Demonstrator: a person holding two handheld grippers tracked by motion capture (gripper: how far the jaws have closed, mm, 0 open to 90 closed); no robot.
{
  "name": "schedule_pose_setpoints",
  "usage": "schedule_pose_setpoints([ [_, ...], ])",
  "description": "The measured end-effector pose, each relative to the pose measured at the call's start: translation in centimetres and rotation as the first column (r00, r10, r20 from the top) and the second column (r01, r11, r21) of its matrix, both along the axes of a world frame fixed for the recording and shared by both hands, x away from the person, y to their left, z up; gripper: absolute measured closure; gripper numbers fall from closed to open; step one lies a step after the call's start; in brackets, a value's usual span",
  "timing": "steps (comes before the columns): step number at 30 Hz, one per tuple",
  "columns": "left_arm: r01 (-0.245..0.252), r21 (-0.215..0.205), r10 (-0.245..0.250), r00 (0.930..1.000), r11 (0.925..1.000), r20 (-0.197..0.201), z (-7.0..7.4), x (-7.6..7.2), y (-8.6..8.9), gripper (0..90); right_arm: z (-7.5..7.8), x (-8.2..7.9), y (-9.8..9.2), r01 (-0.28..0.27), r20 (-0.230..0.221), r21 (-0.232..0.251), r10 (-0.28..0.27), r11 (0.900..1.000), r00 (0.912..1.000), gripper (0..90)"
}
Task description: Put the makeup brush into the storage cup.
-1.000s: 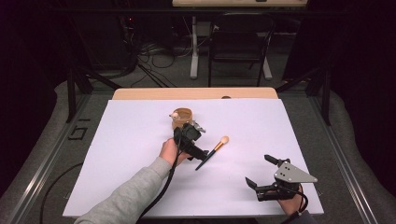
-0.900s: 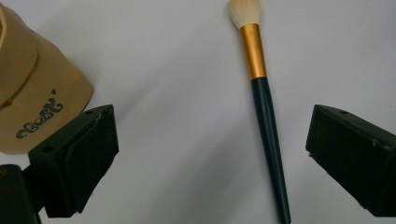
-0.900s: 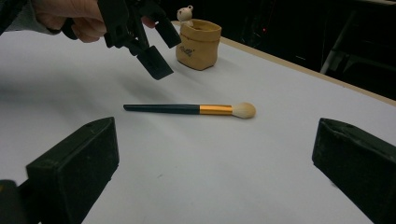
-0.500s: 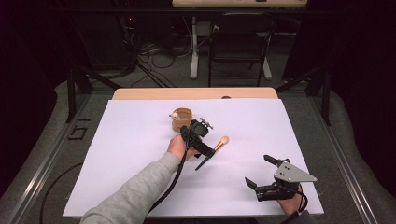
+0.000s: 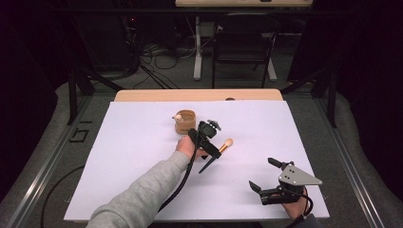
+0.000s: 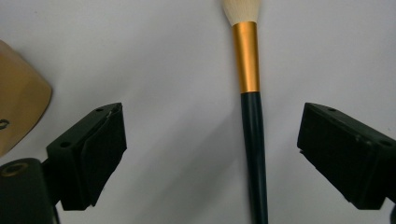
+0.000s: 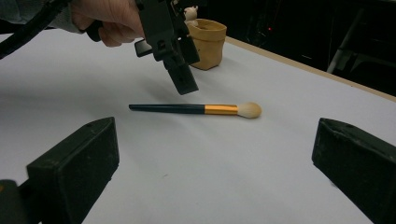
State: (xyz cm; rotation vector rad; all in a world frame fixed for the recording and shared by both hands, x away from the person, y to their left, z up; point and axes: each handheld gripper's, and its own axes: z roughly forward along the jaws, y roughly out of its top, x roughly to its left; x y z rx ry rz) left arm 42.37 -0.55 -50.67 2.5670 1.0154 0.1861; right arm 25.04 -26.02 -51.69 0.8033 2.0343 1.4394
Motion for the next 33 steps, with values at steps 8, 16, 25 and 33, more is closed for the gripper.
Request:
schedule_pose_setpoints([
  [8,0.022,0.009,-0.021,0.9997,0.9997,-0.013,-0.4,-0.2,-0.7,14.9,0.0,0.0,0.1,0.000,0.001,-0.005,0.000,1.000,1.0000,0.3],
  [16,0.034,0.006,-0.033,0.9991,0.9994,-0.028,-1.0,-0.3,-1.2,21.6,0.0,0.0,0.0,0.002,0.002,-0.005,-0.002,1.000,1.0000,0.5],
  [25,0.056,-0.016,-0.056,0.9979,0.9983,-0.031,-1.2,-0.4,-1.3,41.1,0.0,0.1,0.0,0.001,0.001,-0.006,-0.001,1.000,1.0000,0.6],
  [33,0.084,-0.001,-0.084,0.9951,0.9965,-0.053,-1.6,-0.5,-1.7,57.3,-0.1,0.1,0.1,0.004,-0.001,-0.012,-0.004,1.000,1.0000,1.4],
])
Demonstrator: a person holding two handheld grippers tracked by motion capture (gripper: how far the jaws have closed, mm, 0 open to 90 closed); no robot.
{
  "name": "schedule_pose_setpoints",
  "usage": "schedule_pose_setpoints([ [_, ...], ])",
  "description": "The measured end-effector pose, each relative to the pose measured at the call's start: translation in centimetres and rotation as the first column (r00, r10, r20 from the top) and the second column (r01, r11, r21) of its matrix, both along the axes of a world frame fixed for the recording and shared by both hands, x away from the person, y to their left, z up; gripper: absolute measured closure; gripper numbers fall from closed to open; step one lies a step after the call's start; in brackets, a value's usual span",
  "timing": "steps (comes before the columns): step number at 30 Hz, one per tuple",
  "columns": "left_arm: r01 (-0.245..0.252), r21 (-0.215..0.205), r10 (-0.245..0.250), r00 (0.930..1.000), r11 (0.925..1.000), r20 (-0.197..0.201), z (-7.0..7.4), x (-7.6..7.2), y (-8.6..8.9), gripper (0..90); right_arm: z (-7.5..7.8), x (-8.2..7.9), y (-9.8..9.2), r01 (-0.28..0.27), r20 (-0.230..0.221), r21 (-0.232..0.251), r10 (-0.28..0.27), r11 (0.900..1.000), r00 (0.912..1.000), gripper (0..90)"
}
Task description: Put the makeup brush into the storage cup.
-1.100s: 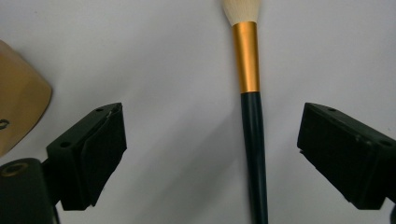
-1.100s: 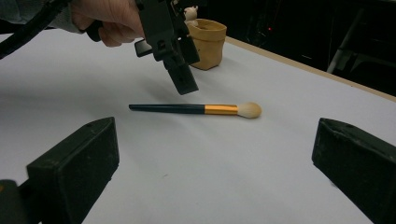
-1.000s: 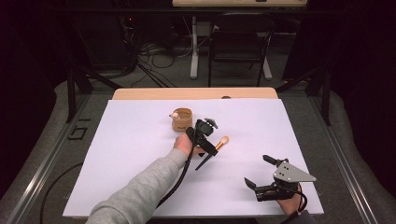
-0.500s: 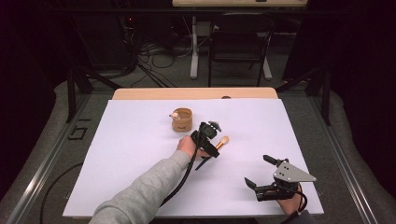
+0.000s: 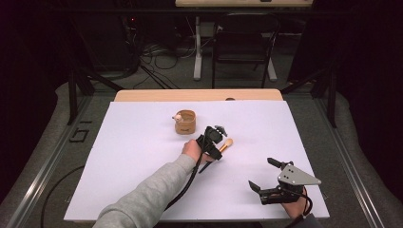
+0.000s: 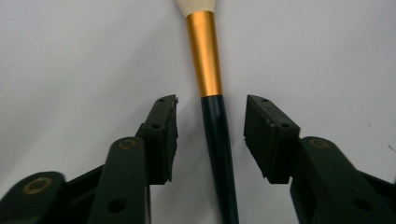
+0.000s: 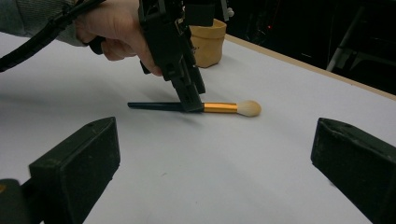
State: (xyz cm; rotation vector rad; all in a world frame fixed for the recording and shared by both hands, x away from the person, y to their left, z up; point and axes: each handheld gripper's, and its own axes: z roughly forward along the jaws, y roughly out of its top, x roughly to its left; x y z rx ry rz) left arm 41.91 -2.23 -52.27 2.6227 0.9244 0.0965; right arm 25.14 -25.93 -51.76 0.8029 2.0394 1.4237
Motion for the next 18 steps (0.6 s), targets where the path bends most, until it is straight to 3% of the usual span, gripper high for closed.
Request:
schedule_pose_setpoints([
  [6,-0.003,0.004,0.003,0.9999,1.0000,-0.010,-0.47,0.09,-0.04,65.2,-0.02,-0.01,0.04,0.004,-0.001,-0.005,-0.004,1.000,1.0000,3.2],
  [14,0.014,0.050,-0.015,0.9999,0.9987,0.008,-0.60,0.05,-0.61,69.7,-0.07,0.07,0.11,-0.001,-0.008,-0.014,0.001,1.000,1.0000,3.4],
  [18,0.022,0.062,-0.023,0.9995,0.9978,0.021,-0.59,-0.22,-0.94,76.6,-0.06,-0.01,0.13,0.000,-0.003,-0.009,0.000,1.000,1.0000,3.4],
])
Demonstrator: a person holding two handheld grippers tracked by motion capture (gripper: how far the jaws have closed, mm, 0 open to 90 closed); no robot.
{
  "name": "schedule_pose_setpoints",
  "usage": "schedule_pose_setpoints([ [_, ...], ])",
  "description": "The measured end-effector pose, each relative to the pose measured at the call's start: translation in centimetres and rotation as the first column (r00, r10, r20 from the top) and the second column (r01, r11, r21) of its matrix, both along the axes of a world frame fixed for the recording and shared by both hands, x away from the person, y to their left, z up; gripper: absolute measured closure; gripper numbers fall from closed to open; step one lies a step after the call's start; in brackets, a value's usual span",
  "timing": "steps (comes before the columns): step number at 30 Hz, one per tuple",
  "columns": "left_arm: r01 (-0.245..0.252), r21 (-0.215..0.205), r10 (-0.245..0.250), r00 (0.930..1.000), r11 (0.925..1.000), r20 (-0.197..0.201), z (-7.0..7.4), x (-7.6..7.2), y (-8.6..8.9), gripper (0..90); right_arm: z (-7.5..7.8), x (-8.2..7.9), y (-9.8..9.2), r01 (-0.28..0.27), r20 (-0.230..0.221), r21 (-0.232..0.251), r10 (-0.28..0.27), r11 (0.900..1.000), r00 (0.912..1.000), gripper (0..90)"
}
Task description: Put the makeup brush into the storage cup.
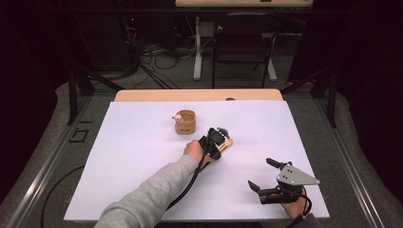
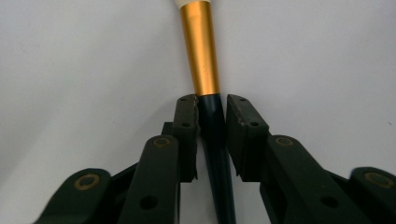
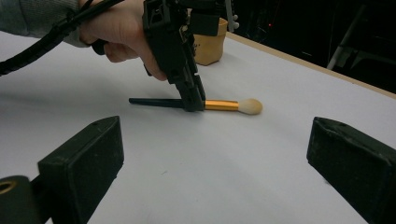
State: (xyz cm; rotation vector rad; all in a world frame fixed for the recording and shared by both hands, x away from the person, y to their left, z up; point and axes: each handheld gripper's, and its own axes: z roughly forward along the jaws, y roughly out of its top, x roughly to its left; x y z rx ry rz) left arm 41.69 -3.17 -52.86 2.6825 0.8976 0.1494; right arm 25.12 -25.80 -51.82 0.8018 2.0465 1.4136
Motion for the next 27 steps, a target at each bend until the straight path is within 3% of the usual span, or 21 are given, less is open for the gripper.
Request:
schedule_pose_setpoints([
  [10,0.006,0.013,-0.007,1.0000,0.9999,0.004,0.0,0.0,-0.2,78.4,0.0,0.0,-0.1,0.005,-0.003,-0.004,-0.005,1.000,1.0000,3.5],
  [19,0.004,-0.066,-0.003,0.9999,0.9978,0.013,0.2,0.1,0.8,78.6,0.0,0.1,-0.2,0.007,-0.007,-0.007,-0.007,1.000,1.0000,3.6],
  [27,0.017,-0.134,-0.009,0.9983,0.9908,0.057,1.5,-0.2,1.8,78.6,0.0,0.1,-0.2,0.006,-0.006,-0.005,-0.006,1.000,1.0000,3.6],
])
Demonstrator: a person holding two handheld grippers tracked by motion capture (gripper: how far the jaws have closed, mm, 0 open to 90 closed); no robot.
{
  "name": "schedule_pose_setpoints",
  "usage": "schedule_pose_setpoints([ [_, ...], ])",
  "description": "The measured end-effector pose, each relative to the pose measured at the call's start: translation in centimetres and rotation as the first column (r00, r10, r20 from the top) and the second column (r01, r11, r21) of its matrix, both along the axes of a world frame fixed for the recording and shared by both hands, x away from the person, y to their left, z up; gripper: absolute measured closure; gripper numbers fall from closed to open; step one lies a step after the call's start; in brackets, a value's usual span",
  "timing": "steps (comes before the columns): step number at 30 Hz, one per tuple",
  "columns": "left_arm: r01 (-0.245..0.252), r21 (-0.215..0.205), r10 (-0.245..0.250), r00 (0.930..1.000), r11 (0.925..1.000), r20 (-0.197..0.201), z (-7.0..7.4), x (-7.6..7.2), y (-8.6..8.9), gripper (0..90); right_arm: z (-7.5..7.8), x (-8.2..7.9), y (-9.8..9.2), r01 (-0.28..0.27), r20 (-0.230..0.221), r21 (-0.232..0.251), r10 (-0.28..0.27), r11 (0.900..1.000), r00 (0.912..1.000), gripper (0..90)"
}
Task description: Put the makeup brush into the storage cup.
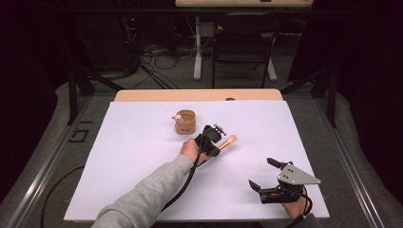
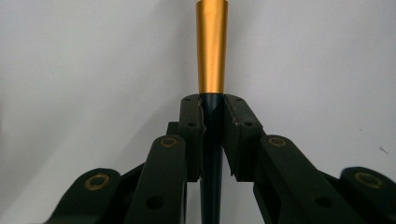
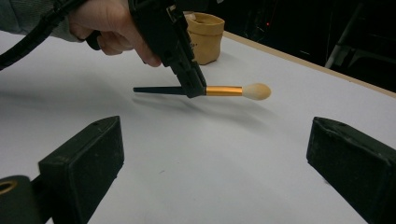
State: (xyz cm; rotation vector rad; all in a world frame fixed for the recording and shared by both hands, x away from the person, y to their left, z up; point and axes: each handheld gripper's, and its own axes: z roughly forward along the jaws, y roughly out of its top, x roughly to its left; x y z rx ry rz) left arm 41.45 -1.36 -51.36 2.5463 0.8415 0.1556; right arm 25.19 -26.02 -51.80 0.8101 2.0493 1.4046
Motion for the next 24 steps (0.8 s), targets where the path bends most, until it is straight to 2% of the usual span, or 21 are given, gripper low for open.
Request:
schedule_pose_setpoints([
  [10,0.011,-0.063,-0.007,0.9984,0.9980,0.057,1.3,-0.5,1.5,78.6,0.0,0.0,0.0,0.003,-0.002,-0.001,-0.003,1.000,1.0000,3.6],
  [17,0.004,-0.126,0.007,0.9958,0.9921,0.091,2.0,-0.8,2.4,78.6,0.0,0.0,0.0,0.003,-0.003,-0.002,-0.003,1.000,1.0000,3.6],
  [20,0.012,-0.130,0.002,0.9942,0.9915,0.108,2.1,-0.9,2.9,78.6,0.0,0.1,0.0,0.004,-0.002,-0.001,-0.004,1.000,1.0000,3.6],
  [24,0.002,-0.138,0.013,0.9937,0.9905,0.111,1.8,-1.2,3.5,78.6,0.0,0.0,0.0,0.004,-0.004,-0.005,-0.004,1.000,1.0000,3.5],
])
